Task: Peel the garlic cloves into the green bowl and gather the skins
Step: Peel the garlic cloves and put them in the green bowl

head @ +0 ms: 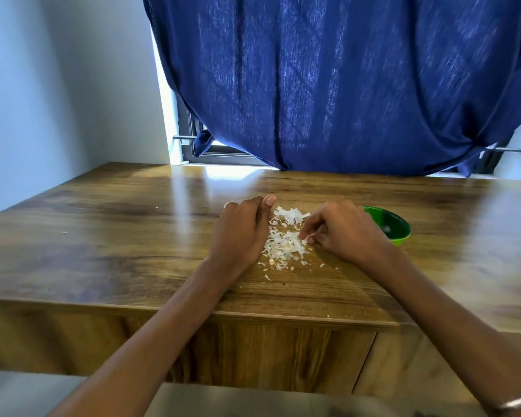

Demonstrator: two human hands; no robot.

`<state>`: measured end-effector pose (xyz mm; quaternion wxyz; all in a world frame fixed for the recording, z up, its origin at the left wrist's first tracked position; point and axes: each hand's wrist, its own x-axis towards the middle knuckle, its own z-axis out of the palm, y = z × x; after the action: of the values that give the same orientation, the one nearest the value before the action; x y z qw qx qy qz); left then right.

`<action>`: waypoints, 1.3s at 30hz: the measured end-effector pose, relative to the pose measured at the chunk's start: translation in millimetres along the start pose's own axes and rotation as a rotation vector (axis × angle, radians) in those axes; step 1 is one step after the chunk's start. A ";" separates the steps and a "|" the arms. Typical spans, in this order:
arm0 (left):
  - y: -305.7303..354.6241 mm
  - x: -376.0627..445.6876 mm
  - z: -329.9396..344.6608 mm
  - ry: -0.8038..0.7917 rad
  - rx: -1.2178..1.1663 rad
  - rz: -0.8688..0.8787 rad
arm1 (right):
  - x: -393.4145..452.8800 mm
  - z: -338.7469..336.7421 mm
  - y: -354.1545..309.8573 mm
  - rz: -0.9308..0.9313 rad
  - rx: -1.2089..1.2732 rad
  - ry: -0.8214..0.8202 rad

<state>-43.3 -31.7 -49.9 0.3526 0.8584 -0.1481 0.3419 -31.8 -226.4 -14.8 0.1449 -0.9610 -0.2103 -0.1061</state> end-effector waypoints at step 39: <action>3.0 2.2 4.7 0.079 -0.101 0.190 | -8.1 12.8 -7.2 -0.033 0.534 0.373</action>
<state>-40.9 -37.2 -49.3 0.3670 0.8075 -0.2318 0.3993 -40.4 -219.0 -27.3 0.4260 -0.8496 -0.2160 -0.2236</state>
